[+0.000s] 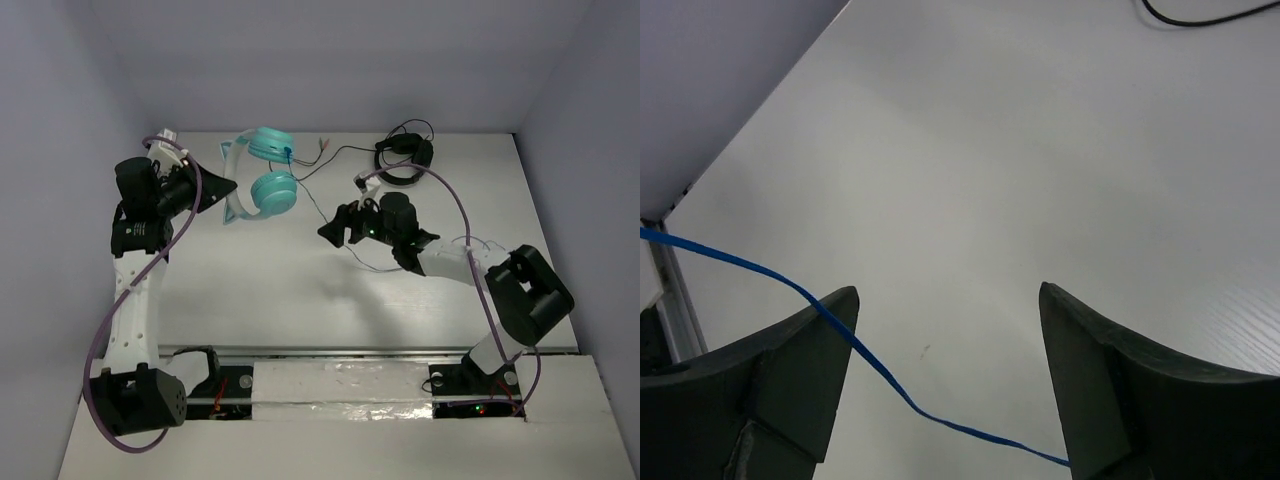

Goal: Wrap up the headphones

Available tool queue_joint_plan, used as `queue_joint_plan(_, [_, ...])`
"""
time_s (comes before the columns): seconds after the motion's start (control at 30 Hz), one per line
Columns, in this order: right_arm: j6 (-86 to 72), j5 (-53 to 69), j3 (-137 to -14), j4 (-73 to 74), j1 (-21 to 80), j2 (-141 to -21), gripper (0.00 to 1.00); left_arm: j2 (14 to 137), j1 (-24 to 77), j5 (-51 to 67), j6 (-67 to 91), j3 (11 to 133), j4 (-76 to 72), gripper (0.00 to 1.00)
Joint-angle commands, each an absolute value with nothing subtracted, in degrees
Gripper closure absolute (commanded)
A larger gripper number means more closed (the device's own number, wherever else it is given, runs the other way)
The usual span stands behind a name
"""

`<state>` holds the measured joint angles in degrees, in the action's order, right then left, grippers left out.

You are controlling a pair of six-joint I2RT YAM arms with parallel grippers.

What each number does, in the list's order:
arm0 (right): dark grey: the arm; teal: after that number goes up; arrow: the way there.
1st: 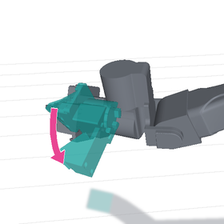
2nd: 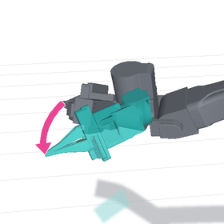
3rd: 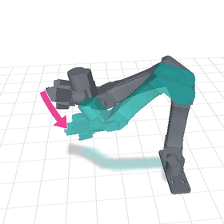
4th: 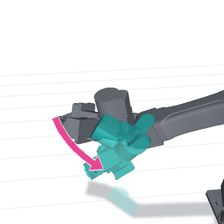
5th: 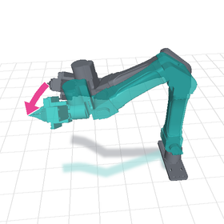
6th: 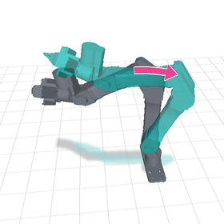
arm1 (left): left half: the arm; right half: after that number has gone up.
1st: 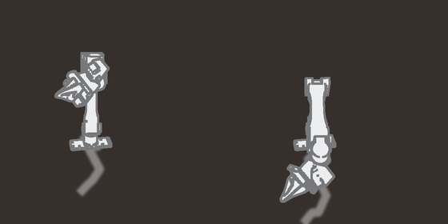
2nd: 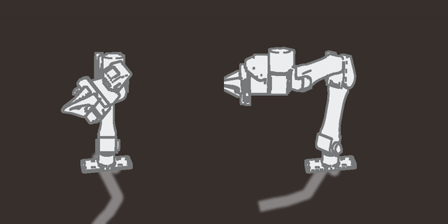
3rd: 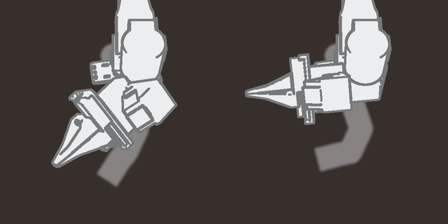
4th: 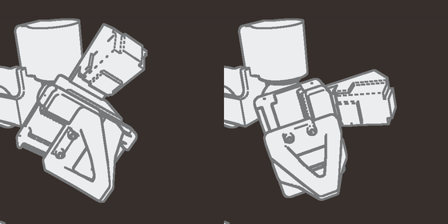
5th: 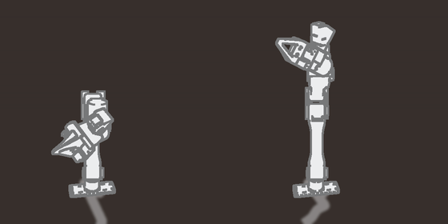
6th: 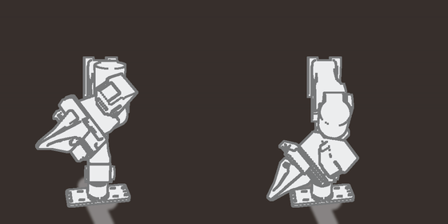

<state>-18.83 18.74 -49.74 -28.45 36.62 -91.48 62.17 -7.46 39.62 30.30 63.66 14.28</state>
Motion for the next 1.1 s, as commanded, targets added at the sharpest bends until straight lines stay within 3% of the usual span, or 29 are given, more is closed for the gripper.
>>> queue_joint_plan(0.0, [-20.0,20.6,-48.0,-36.4,33.7,-92.0,0.22,59.7,-6.9,44.3,34.5,64.9,8.2,1.00])
queue_joint_plan(0.27, [-24.2,25.0,-45.2,-39.9,33.1,-95.8,0.33,59.7,-6.9,44.9,38.1,68.0,4.9,1.00])
queue_joint_plan(0.4, [-28.6,25.4,-44.5,-43.0,33.1,-96.8,0.70,59.7,-6.3,44.4,40.5,66.3,2.4,1.00])
queue_joint_plan(0.5, [-32.3,26.5,-45.7,-43.1,33.1,-97.6,0.78,58.8,-4.5,42.3,43.4,61.7,-1.2,1.00])
queue_joint_plan(0.83, [-30.0,11.1,-49.0,-28.1,43.7,-94.3,0.91,57.8,8.3,22.3,57.8,49.3,-15.3,1.00])
queue_joint_plan(1.07, [-32.6,3.8,-46.2,-25.8,53.6,-91.3,0.93,58.8,8.9,12.4,63.8,44.3,-22.2,1.00])
